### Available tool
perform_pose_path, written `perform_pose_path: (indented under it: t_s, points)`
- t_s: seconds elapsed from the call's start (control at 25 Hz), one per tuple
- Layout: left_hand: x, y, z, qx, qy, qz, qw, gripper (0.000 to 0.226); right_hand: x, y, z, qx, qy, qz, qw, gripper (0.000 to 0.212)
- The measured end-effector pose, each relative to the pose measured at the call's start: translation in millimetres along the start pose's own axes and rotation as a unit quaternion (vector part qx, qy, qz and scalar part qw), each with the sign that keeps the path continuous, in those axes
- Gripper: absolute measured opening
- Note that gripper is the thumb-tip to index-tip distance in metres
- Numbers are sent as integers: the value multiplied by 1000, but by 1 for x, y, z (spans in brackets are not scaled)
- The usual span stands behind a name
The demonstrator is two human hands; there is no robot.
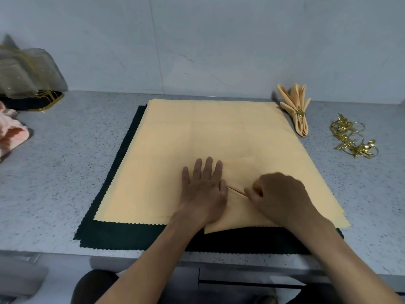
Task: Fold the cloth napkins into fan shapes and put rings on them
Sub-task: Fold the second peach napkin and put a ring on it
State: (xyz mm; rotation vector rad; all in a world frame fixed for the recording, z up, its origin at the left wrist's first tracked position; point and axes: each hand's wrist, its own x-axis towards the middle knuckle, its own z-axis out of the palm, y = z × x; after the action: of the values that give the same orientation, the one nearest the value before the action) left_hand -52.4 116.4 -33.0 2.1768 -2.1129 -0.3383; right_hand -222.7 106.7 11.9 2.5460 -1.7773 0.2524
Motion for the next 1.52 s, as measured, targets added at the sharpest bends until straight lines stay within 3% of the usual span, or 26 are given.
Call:
perform_pose_path:
  t_s: [0.08, 0.24, 0.36, 0.48, 0.64, 0.72, 0.84, 0.96, 1.12, 1.2, 1.32, 1.4, 1.44, 1.52]
  points:
    - [-2, -1, 0, 1, 8, 9, 1000, 56, 29, -1, 7, 29, 17, -2, 999, 37]
    - [-3, 0, -2, -6, 4, 4, 1000, 56, 51, 2, 50, 38, -113, 30, 992, 65]
    - [-2, -1, -1, -6, 8, 2, 1000, 56, 30, 17, 52, 48, -106, 29, 993, 71]
    - [-3, -2, 0, -1, 14, 2, 1000, 56, -11, 29, 45, 34, -111, -16, 993, 103]
    - [-3, 0, 2, -18, 25, -17, 999, 54, -41, 38, 44, 18, -112, -46, 992, 96]
    - [-7, -6, -4, -59, 57, 27, 996, 53, -43, 36, 44, 22, -95, -43, 994, 100]
    - [-30, -28, -14, -88, 49, 198, 975, 61, -43, 36, 46, 17, -93, -39, 995, 105]
    - [-60, -53, -13, -47, 10, 264, 963, 73, -43, 34, 45, 22, -79, -38, 996, 94]
    - [-71, -54, -5, -78, 36, 237, 968, 67, -41, 30, 45, 44, -52, -27, 997, 87]
    - [-68, -47, -3, -72, 76, 232, 967, 63, -40, 29, 45, 24, 1, -51, 998, 75]
    - [-62, -42, -6, -106, 113, 231, 961, 36, -39, 30, 45, 41, 131, -127, 982, 40]
    - [-59, -40, -18, -154, 115, 214, 958, 16, -40, 27, 40, 88, 134, -144, 976, 20]
    - [-56, -38, -24, -178, 103, 190, 960, 16, -41, 27, 36, 107, 118, -143, 977, 14]
    - [-48, -34, -31, -220, 79, 125, 964, 38, -39, 28, 32, 154, 86, -122, 977, 24]
